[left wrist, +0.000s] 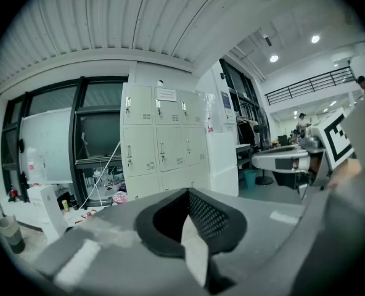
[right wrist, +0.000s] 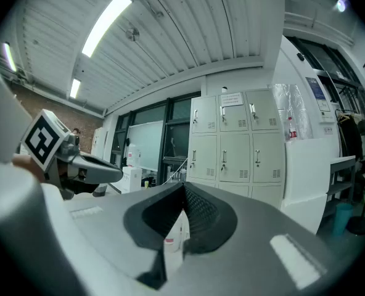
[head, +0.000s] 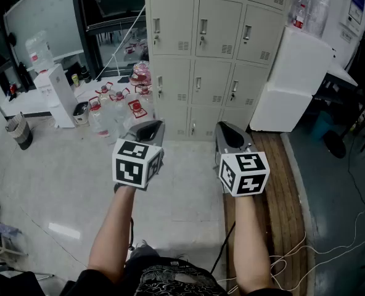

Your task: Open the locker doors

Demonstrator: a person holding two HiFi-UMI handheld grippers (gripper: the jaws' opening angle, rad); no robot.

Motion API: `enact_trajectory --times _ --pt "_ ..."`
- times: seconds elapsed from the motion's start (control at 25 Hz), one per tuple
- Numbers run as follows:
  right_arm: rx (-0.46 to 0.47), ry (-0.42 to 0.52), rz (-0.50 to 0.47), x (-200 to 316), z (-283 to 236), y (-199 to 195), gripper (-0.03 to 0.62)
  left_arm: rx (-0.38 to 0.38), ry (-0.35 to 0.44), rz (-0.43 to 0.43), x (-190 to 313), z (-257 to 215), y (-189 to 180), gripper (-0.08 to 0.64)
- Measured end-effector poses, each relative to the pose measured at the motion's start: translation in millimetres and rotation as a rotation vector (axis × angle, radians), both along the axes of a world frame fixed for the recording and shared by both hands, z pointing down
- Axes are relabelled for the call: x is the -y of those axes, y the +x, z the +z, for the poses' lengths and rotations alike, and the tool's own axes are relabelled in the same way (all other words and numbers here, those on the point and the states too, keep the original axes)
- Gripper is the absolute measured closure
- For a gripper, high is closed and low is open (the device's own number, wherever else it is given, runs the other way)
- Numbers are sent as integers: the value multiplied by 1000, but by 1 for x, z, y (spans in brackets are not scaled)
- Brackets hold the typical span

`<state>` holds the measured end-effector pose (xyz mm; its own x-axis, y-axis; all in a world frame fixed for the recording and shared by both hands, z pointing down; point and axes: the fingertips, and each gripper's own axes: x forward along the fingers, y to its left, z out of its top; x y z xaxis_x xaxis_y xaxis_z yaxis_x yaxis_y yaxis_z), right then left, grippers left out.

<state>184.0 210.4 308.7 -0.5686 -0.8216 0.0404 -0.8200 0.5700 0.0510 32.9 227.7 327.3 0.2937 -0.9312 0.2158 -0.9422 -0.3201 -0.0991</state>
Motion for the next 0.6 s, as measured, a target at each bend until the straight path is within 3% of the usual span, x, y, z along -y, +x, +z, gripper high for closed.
enact_trajectory --times 0.4,0.6 --pt "5 -13 -20 6 6 -1 588 11 5 -15 11 5 -1 560" --pt "-8 -32 -4 25 14 -7 572 53 -5 -30 32 12 -11 558"
